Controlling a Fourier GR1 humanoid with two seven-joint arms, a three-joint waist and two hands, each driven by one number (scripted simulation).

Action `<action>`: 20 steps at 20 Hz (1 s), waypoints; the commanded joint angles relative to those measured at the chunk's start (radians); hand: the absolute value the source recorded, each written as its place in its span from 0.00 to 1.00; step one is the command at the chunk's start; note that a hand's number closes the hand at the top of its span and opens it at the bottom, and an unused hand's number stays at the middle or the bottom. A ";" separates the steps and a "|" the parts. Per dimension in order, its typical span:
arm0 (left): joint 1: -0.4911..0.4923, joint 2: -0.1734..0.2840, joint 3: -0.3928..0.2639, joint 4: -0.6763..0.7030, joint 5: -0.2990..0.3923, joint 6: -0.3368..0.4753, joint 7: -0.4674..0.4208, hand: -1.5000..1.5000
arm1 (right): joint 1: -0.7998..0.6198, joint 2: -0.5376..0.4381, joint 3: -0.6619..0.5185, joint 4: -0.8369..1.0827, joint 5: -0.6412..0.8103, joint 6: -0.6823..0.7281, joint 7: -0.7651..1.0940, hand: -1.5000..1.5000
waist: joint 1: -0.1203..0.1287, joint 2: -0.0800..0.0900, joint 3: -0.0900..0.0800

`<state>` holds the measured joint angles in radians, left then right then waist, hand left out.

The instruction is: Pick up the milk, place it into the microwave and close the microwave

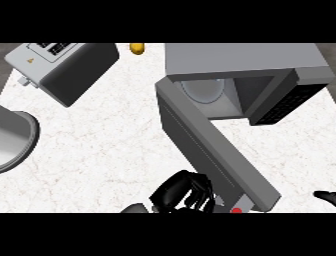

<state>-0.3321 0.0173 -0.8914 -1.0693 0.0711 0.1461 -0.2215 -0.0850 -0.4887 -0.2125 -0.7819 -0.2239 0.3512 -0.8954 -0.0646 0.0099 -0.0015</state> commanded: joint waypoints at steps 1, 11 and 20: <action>-0.076 -0.016 -0.087 0.013 0.125 0.090 -0.037 1.00 | -0.012 0.013 0.016 -0.055 -0.028 0.105 -0.049 0.00 | -0.021 0.001 -0.002; -0.282 -0.016 -0.106 0.044 0.291 0.248 0.006 1.00 | -0.021 -0.020 0.069 -0.174 -0.067 0.133 0.033 0.00 | -0.121 0.016 -0.002; -0.471 -0.017 -0.045 0.101 0.371 0.350 -0.034 1.00 | -0.091 -0.050 0.107 -0.258 -0.110 0.153 0.135 0.00 | -0.187 0.034 -0.001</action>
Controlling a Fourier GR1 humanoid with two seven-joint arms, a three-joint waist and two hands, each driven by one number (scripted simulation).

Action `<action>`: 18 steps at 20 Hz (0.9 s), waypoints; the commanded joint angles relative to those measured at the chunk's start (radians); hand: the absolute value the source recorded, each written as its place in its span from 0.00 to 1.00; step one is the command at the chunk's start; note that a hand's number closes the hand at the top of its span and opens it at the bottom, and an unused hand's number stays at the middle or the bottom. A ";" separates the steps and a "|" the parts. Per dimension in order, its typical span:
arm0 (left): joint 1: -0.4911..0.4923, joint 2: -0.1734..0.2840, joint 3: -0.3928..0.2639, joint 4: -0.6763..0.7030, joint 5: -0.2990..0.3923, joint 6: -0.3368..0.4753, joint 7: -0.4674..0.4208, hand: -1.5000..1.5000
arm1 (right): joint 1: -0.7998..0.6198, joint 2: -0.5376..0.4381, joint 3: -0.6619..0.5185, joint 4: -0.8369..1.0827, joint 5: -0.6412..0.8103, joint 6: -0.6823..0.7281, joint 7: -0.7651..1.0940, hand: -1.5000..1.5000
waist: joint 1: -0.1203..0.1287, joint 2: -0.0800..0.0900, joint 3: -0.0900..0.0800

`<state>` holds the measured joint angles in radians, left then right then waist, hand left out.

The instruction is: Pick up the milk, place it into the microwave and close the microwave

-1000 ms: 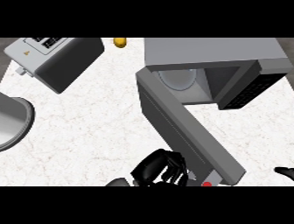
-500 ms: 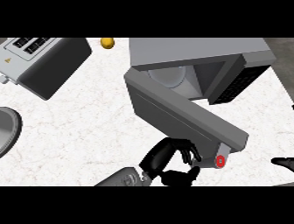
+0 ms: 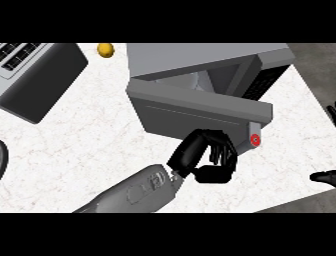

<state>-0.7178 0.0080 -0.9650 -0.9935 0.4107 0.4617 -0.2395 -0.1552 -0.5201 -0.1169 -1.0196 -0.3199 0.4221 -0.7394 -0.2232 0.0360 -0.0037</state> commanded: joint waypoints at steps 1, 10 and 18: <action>-0.112 -0.008 0.031 0.030 0.040 0.044 -0.009 1.00 | -0.032 -0.018 0.010 -0.026 -0.018 0.073 -0.012 0.00 | -0.036 0.009 0.002; -0.265 -0.008 0.081 0.123 0.123 0.079 -0.009 1.00 | -0.082 -0.035 0.020 -0.082 -0.069 0.093 0.040 0.00 | -0.106 0.031 0.005; -0.356 -0.007 0.111 0.206 0.185 0.082 -0.001 1.00 | -0.150 -0.049 0.034 -0.112 -0.118 0.136 0.084 0.00 | -0.136 0.059 0.009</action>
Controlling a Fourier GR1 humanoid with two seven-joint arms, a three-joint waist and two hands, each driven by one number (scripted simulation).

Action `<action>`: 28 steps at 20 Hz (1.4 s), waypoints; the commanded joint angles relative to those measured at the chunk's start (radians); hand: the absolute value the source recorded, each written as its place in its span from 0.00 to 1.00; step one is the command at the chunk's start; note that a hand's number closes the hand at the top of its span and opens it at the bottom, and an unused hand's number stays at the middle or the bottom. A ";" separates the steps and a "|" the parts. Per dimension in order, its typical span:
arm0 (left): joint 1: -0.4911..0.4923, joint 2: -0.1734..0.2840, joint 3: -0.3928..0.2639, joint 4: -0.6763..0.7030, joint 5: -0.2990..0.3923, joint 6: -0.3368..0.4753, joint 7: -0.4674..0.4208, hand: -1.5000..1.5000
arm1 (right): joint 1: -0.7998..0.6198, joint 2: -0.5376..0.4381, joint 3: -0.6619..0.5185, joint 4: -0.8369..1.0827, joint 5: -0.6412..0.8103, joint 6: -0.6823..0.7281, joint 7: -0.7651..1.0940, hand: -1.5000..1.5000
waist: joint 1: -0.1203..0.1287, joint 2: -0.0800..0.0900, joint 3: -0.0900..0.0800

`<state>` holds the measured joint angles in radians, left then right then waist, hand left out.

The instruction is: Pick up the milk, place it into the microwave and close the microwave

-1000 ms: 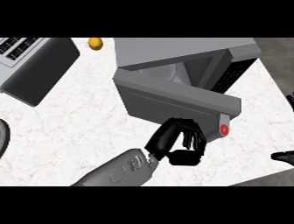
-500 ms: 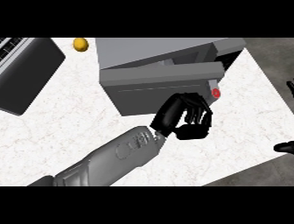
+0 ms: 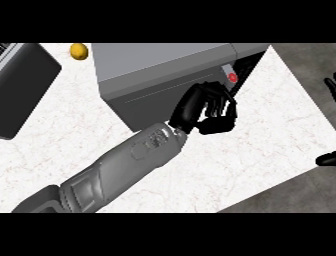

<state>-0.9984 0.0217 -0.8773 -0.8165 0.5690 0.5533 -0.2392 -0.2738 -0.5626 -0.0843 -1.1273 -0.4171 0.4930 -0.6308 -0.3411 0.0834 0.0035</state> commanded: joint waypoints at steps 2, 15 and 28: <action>-0.079 -0.020 0.014 0.029 0.030 0.015 -0.005 1.00 | -0.039 -0.012 0.007 -0.011 -0.030 0.071 -0.008 0.00 | -0.027 0.009 0.002; -0.092 -0.020 0.002 0.025 0.075 0.084 -0.013 1.00 | -0.091 -0.050 0.068 -0.079 -0.094 0.182 0.096 0.00 | -0.050 0.014 0.003; -0.098 -0.020 -0.012 0.032 0.117 0.131 -0.013 1.00 | -0.153 -0.072 0.200 -0.305 -0.108 0.304 0.153 1.00 | -0.076 0.005 0.006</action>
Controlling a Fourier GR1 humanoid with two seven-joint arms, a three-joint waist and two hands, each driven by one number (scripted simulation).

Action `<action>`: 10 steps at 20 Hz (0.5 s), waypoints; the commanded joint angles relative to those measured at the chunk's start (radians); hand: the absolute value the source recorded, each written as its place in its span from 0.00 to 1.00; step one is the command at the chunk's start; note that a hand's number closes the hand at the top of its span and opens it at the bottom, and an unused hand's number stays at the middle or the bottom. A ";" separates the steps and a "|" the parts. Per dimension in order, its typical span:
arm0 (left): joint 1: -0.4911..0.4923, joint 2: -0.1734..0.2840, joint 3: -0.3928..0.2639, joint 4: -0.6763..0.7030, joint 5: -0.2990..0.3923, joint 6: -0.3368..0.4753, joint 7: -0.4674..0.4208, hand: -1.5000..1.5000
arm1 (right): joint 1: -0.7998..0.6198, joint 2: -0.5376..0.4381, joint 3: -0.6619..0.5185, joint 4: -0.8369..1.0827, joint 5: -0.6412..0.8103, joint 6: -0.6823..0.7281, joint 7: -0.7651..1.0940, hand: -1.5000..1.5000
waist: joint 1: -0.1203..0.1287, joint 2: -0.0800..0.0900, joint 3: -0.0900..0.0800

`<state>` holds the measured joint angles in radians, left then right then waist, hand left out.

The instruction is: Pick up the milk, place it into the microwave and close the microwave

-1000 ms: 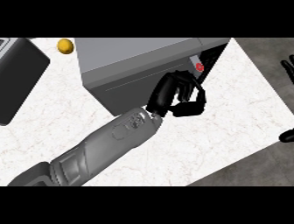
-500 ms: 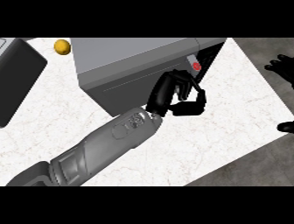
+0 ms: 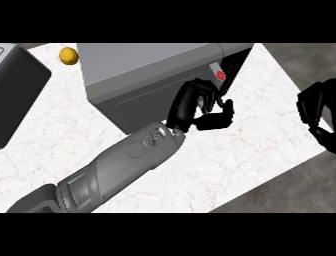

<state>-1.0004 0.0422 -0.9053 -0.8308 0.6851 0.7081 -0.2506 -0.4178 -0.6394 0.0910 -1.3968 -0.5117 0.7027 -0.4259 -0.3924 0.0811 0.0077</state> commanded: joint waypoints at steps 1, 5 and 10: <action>-0.101 -0.040 0.016 0.051 -0.001 -0.018 -0.001 1.00 | -0.006 -0.008 0.025 -0.047 -0.015 0.096 -0.042 1.00 | -0.032 0.004 0.002; -0.102 -0.040 0.014 0.059 0.009 -0.002 -0.009 1.00 | 0.000 0.003 0.052 -0.094 -0.032 0.092 -0.015 1.00 | -0.042 0.009 0.001; -0.108 -0.040 0.014 0.062 0.015 0.021 -0.017 1.00 | 0.011 -0.012 0.058 -0.136 -0.053 0.095 0.013 1.00 | -0.055 0.005 0.002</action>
<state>-0.9991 0.0493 -0.9059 -0.8236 0.7093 0.7524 -0.2650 -0.4101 -0.6448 0.1374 -1.5117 -0.5552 0.7273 -0.3748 -0.4237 0.0788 0.0080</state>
